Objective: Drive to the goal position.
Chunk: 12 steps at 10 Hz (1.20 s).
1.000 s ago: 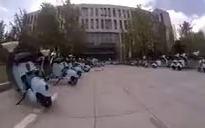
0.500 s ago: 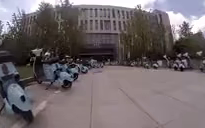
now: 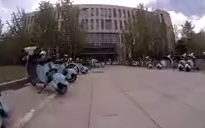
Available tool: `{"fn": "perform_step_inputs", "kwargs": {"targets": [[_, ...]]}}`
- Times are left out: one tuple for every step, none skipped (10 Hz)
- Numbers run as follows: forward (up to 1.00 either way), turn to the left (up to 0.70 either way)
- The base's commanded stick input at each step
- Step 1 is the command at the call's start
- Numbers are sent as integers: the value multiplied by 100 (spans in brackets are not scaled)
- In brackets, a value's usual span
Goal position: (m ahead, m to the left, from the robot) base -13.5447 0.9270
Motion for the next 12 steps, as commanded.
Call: {"fn": "perform_step_inputs", "kwargs": {"targets": [[70, -34], [70, -34], [70, -34], [70, -34], [70, -34], [70, -34], [70, -34], [70, -27], [70, -5], [70, 0], [70, 0], [70, 0]]}}
